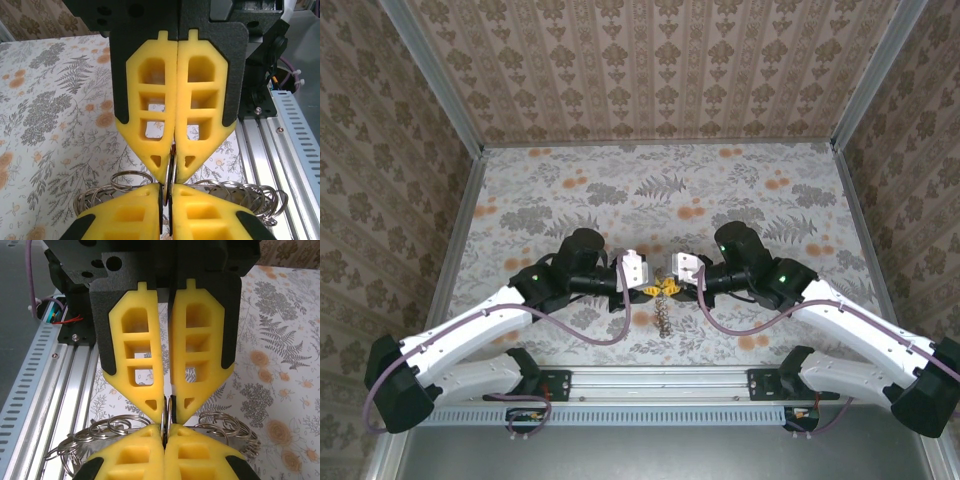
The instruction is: Put the keys on the keyring
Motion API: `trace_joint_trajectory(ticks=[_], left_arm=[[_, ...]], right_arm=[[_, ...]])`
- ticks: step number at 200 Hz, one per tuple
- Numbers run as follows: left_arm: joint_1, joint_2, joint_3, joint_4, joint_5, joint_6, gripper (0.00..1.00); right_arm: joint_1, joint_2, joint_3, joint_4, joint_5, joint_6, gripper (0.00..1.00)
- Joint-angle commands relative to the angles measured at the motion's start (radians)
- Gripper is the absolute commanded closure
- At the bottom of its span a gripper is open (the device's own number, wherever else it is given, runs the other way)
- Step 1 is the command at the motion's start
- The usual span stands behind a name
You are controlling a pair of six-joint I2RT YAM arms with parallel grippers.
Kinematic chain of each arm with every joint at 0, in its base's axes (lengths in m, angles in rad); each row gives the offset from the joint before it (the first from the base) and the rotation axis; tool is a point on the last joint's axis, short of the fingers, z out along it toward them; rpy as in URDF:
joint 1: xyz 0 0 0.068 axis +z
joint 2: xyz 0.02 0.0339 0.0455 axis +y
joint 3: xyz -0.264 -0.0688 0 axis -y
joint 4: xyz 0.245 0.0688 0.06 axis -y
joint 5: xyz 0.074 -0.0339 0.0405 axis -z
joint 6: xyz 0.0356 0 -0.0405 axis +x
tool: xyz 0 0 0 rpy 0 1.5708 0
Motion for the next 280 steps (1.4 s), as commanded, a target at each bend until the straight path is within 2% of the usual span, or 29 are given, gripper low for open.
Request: trace_joint_trajectory(ticks=[1,40,73,111,159,189,224,272,280], left_arm=[[-0.012,-0.015,0.056,0.03,0.023,0.013,0.84],[-0.015,-0.027,0.055,0.024,0.021,0.015,0.79],[-0.021,-0.021,0.056,0.019,0.033,0.011,0.78],[-0.025,-0.013,0.063,-0.006,0.026,0.033,0.88],[-0.029,0.001,0.067,-0.045,-0.016,0.047,0.82],[-0.03,-0.002,0.071,-0.07,-0.021,0.066,0.86],[-0.03,-0.004,0.072,-0.09,-0.051,0.076,0.85],[-0.031,-0.003,0.073,-0.104,-0.033,0.075,0.85],[-0.03,-0.003,0.074,-0.105,-0.024,0.077,0.88]], right_arm=[[0.006,-0.008,0.026,0.022,-0.014,-0.02,1.0],[0.006,-0.006,0.02,0.021,-0.002,-0.021,1.0],[0.006,0.003,0.023,0.018,0.015,-0.02,1.0],[0.007,0.001,0.026,0.028,0.002,-0.014,1.0],[0.007,-0.011,0.025,0.046,-0.017,-0.005,1.0],[0.005,-0.009,0.027,0.046,-0.017,-0.003,1.0],[0.005,-0.005,0.033,0.051,-0.02,-0.001,1.0],[0.004,0.0,0.035,0.059,-0.022,0.002,1.0],[0.003,0.0,0.037,0.061,-0.024,0.003,1.0]])
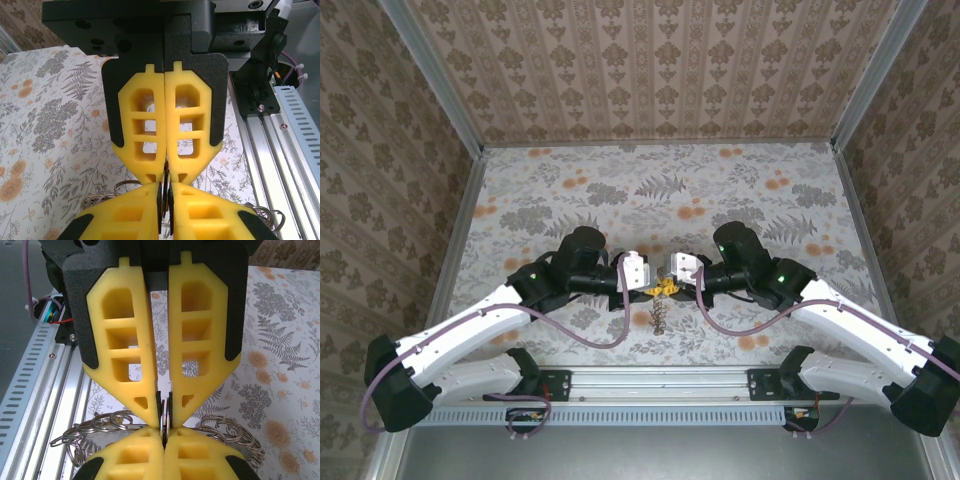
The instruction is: Put the keys on the keyring
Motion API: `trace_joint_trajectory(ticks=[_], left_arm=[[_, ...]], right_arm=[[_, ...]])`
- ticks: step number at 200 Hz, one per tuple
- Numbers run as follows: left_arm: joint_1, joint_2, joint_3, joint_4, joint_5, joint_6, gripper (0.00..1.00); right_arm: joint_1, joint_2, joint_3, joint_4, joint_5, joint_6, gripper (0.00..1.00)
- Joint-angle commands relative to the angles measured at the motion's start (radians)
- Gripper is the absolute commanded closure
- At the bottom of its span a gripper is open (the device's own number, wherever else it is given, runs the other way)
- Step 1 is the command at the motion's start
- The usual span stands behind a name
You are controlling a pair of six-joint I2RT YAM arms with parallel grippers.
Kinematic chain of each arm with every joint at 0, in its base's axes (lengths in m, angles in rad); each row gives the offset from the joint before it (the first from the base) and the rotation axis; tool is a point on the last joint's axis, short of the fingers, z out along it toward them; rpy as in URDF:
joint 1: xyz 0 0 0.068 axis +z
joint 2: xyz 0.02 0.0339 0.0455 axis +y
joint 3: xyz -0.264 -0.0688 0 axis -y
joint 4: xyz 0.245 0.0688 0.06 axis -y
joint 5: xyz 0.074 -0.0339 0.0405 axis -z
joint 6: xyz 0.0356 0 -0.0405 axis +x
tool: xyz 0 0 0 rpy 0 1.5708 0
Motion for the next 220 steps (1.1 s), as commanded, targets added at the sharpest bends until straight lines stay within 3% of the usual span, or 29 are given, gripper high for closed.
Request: trace_joint_trajectory(ticks=[1,14,34,57,91,156,220], left_arm=[[-0.009,0.0,0.025,-0.048,0.012,0.023,0.89],[-0.009,0.006,0.036,-0.058,0.029,0.028,1.0],[-0.006,0.017,0.053,-0.061,0.074,0.029,1.0],[0.01,0.003,0.038,0.007,0.15,-0.003,1.0],[0.068,-0.047,-0.02,0.131,0.24,-0.079,1.0],[0.086,-0.096,-0.091,0.252,0.273,-0.132,1.0],[0.088,-0.092,-0.1,0.271,0.255,-0.137,1.0]], right_arm=[[0.002,-0.005,0.038,0.048,-0.034,0.005,1.0],[0.002,-0.003,0.039,0.049,-0.038,0.005,1.0],[0.004,-0.003,0.035,0.051,-0.039,0.009,1.0],[-0.014,-0.031,-0.004,0.098,-0.045,0.039,0.81],[-0.052,-0.078,-0.042,0.117,-0.048,0.071,0.78],[-0.066,-0.09,-0.048,0.128,-0.111,0.092,0.82],[-0.065,-0.073,-0.041,0.12,-0.184,0.087,0.82]])
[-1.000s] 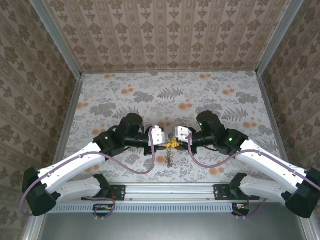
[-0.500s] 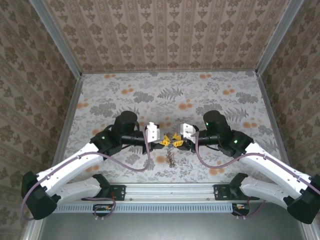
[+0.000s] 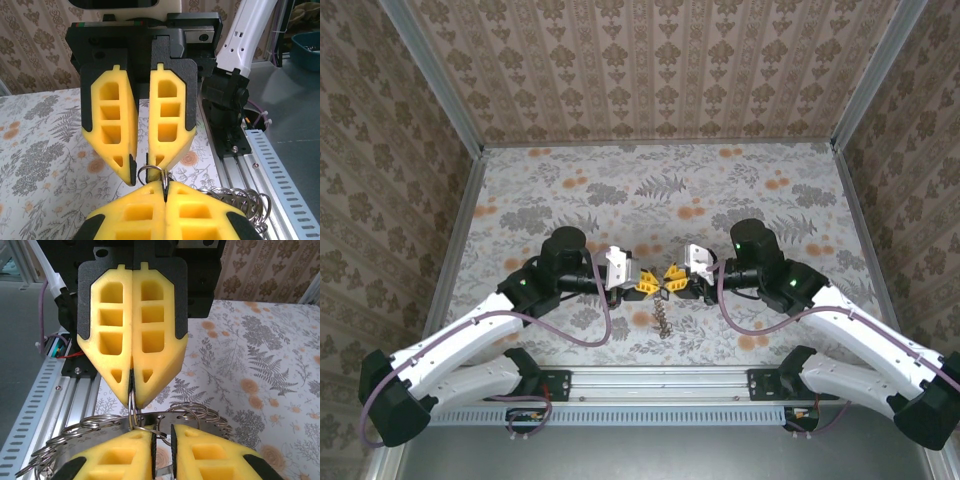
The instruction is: Put the keys on the keyring
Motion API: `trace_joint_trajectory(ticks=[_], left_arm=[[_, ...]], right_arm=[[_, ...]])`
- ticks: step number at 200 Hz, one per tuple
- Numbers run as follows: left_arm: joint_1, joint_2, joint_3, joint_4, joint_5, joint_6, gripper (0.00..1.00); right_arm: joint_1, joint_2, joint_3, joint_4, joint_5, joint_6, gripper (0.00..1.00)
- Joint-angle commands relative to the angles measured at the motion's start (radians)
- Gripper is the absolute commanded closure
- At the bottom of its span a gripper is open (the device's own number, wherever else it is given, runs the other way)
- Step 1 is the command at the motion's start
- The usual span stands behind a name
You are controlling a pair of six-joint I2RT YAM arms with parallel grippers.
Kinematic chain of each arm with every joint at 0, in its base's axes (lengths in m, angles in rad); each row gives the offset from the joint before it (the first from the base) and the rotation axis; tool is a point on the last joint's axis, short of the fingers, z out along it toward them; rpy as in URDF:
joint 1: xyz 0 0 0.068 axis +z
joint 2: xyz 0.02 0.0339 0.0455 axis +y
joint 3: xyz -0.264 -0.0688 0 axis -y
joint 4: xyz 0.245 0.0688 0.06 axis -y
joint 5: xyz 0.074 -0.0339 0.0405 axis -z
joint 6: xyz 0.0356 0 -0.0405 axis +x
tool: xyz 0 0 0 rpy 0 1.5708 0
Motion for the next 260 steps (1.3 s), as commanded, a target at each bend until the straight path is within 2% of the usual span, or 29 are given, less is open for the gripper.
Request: trace_joint_trajectory(ticks=[1,42,76,85,129,158,218,260], left_arm=[[0.006,-0.015,-0.007,0.068,0.024,-0.018,1.0],[0.008,-0.01,-0.011,0.099,0.01,-0.028,1.0],[0.015,-0.012,-0.004,0.098,0.016,-0.026,1.0],[0.014,-0.012,-0.002,0.102,0.015,-0.027,1.0],[0.015,0.005,-0.003,0.126,0.016,-0.034,1.0],[0.015,0.006,-0.01,0.134,0.015,-0.037,1.0],[0.014,0.013,-0.016,0.133,0.028,-0.035,1.0],[0.015,0.017,-0.014,0.148,0.032,-0.037,1.0]], right_arm=[[-0.003,0.001,-0.004,0.009,-0.073,0.0,0.82],[-0.001,-0.01,0.002,-0.057,-0.084,-0.058,0.85],[0.0,-0.019,0.003,-0.096,-0.031,-0.09,0.97],[0.001,-0.019,-0.001,-0.095,-0.017,-0.084,0.97],[0.003,-0.023,-0.012,-0.058,-0.073,-0.051,0.8],[0.002,-0.054,-0.021,-0.038,-0.05,-0.055,0.73],[-0.002,-0.065,-0.014,0.001,-0.019,-0.044,0.71],[-0.003,-0.001,0.006,0.005,-0.057,-0.039,0.76]])
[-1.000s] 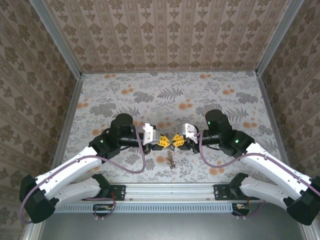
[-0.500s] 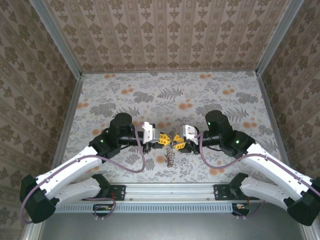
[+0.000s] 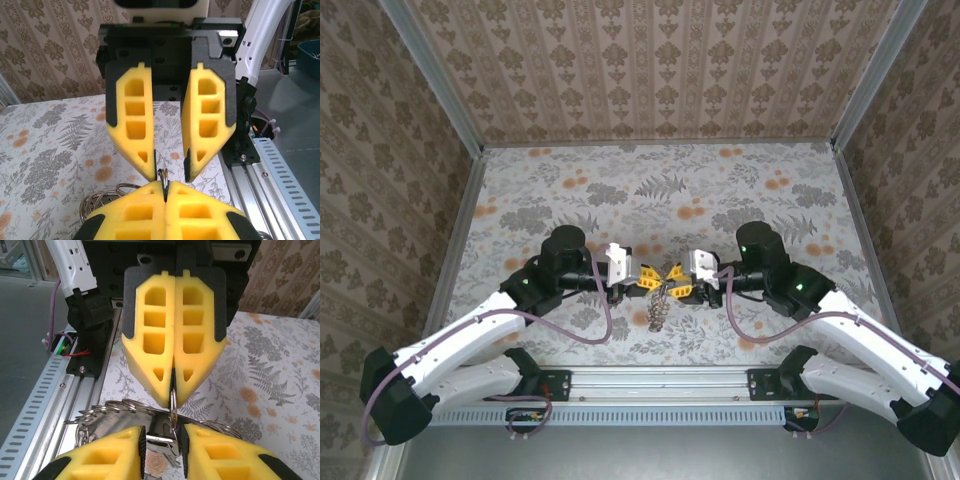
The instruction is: Put the keys on the keyring
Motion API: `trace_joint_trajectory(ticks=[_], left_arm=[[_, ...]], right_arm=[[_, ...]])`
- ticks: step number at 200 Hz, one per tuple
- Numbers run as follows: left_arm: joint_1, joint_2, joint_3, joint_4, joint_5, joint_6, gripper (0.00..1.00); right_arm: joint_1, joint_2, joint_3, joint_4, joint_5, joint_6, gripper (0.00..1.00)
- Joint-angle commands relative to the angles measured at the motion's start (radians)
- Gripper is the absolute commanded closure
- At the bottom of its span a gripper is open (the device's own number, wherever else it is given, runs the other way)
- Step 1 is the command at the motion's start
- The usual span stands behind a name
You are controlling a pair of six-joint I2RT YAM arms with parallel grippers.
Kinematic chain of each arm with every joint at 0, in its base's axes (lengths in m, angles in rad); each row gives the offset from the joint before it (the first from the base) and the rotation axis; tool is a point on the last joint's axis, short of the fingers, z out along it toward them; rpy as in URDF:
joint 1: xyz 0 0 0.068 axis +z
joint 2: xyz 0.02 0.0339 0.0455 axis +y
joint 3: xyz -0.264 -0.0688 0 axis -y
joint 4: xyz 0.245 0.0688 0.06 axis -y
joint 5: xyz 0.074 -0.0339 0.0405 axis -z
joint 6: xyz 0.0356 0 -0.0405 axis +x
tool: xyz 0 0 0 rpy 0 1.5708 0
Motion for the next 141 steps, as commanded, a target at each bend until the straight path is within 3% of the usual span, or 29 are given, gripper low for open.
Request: trace_joint_trajectory(ticks=[1,52,83,115,131,141], left_arm=[[0.008,0.001,-0.002,0.067,0.033,-0.015,1.0],[0.005,0.004,-0.016,0.09,0.036,-0.023,1.0],[0.002,0.013,-0.028,0.129,0.034,-0.039,1.0],[0.0,0.015,-0.04,0.155,0.016,-0.056,1.0],[-0.002,0.003,-0.03,0.084,-0.025,-0.035,1.0],[-0.002,-0.008,-0.009,-0.017,-0.057,0.015,0.93]], right_arm=[[-0.001,0.033,0.018,0.021,-0.035,0.014,0.76],[-0.001,0.055,0.016,0.06,-0.062,0.041,0.86],[-0.001,0.052,0.0,0.116,-0.073,0.076,0.87],[-0.001,0.055,-0.003,0.12,-0.066,0.081,1.0],[-0.001,0.051,0.007,0.079,-0.037,0.058,1.0],[-0.001,0.049,0.021,0.032,-0.013,0.033,1.0]])
